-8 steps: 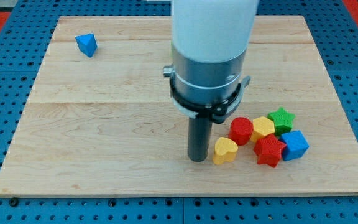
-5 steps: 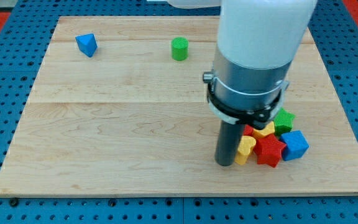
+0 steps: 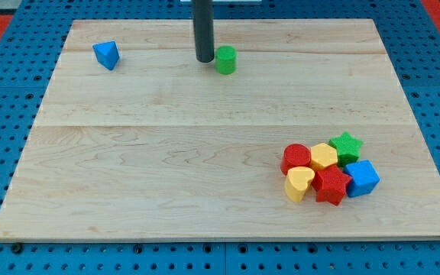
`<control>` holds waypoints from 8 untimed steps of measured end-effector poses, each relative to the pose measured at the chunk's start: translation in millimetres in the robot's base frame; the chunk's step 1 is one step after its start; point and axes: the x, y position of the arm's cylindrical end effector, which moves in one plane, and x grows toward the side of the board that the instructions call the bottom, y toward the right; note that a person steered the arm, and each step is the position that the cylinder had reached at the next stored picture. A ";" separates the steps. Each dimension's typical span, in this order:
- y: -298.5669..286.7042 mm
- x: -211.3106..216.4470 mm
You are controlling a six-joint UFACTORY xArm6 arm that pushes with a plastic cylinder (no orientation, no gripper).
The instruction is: Push green circle towards group of blocks
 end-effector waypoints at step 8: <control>200.4 37.9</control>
